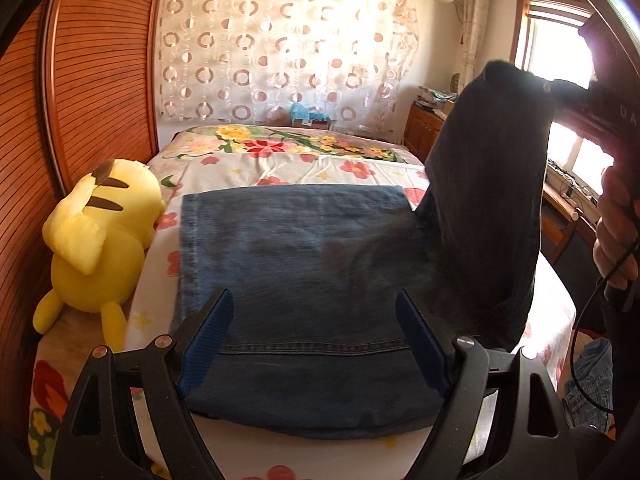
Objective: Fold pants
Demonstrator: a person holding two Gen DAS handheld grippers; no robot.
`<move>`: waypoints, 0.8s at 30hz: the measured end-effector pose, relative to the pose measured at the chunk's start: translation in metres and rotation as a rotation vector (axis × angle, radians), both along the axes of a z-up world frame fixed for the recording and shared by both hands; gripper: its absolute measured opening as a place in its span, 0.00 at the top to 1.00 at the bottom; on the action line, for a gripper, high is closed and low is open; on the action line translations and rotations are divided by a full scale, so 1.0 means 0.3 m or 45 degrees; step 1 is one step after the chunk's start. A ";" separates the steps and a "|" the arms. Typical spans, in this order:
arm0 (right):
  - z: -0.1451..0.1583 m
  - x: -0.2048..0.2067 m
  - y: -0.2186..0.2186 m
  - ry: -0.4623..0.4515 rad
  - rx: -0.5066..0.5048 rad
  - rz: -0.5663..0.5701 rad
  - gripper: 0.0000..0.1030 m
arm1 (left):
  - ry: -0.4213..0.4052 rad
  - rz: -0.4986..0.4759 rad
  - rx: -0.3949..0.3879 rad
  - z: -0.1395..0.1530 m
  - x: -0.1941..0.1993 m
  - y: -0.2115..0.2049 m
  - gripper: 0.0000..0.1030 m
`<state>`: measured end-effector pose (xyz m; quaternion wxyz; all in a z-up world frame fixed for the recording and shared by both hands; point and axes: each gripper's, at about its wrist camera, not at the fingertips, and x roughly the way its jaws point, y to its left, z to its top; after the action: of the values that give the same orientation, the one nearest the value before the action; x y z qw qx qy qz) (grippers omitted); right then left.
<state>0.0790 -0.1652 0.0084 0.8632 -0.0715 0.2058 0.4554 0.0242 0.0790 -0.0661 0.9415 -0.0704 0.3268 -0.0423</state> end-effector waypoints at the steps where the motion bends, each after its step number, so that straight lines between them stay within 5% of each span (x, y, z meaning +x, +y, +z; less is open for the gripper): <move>1: 0.000 0.016 0.008 0.017 -0.010 0.007 0.83 | 0.004 0.007 -0.003 -0.005 -0.001 0.008 0.19; 7: 0.001 0.092 0.006 0.033 -0.069 -0.022 0.54 | 0.017 0.037 -0.016 -0.017 0.002 0.047 0.19; 14: -0.016 0.146 -0.020 0.017 -0.104 -0.077 0.54 | 0.018 0.039 -0.022 -0.018 0.009 0.054 0.19; 24: -0.152 0.213 -0.011 0.141 -0.176 -0.174 0.54 | 0.059 -0.002 0.005 -0.077 0.050 0.031 0.19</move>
<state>0.1429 -0.1686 -0.0373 0.8725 -0.0914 0.2886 0.3835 0.0391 0.0882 -0.0894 0.9338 -0.0694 0.3486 -0.0407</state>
